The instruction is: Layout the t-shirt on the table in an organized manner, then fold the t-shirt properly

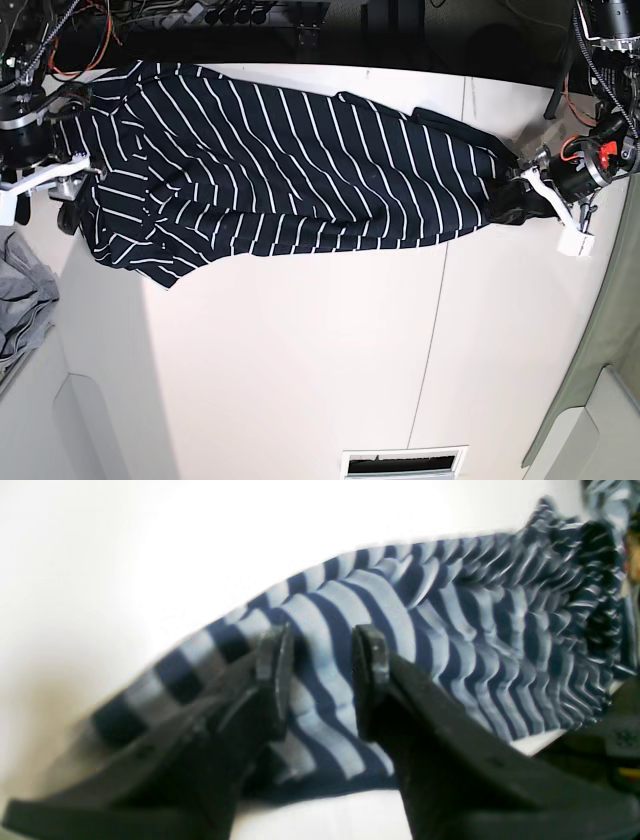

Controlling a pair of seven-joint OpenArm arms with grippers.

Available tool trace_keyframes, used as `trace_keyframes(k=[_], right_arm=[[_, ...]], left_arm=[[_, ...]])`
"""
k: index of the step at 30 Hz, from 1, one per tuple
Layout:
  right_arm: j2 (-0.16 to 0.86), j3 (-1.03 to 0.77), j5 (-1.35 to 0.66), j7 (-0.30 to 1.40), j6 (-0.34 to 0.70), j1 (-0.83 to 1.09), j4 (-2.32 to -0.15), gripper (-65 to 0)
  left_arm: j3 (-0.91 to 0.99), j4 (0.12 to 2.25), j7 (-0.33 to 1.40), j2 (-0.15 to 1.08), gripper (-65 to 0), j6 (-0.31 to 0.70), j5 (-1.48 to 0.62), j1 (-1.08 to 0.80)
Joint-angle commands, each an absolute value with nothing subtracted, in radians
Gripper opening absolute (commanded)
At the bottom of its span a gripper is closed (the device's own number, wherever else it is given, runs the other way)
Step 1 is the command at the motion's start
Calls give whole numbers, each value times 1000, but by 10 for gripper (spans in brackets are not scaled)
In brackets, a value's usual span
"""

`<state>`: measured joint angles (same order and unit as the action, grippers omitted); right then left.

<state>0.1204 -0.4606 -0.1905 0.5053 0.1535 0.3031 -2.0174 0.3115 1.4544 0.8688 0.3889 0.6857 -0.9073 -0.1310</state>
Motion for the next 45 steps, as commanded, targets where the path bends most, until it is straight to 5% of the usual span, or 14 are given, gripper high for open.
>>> trace_keyframes(k=[1,6,11,20,22,26,27,36,45], right_arm=[[130,-466,-171,487,134,268,-1996,-241],[130,-464,-159,483,140,148,-1741,-241],[130,-429,-220,451,240,83,-1539,-241],[127,-327,-221,410,262,58,-1505,-246],[126,-299,-221,411,262,58,-1505,-312],[127,-236,-215,403,258,57,-1505,-627],[127,-229,-205,400,258,57,-1505,-650],[130,-349,-168,457,258,75,-1587,-650],[130,-657,-415,555,340,289,-1782,-650]], left_arm=[[276,1479,853,383,-422,698,-914,-101],[2,1477,748,295,-422,698,-689,-3],[-247,1457,631,217,-422,558,-464,67],[-474,1294,624,88,-422,541,-342,162],[-498,1220,620,68,-426,541,-299,176],[-518,1062,601,61,-429,503,-240,225],[-517,1032,601,62,-429,481,-229,240],[-517,945,603,174,-429,430,-193,341],[-517,945,607,269,-429,430,-194,344]])
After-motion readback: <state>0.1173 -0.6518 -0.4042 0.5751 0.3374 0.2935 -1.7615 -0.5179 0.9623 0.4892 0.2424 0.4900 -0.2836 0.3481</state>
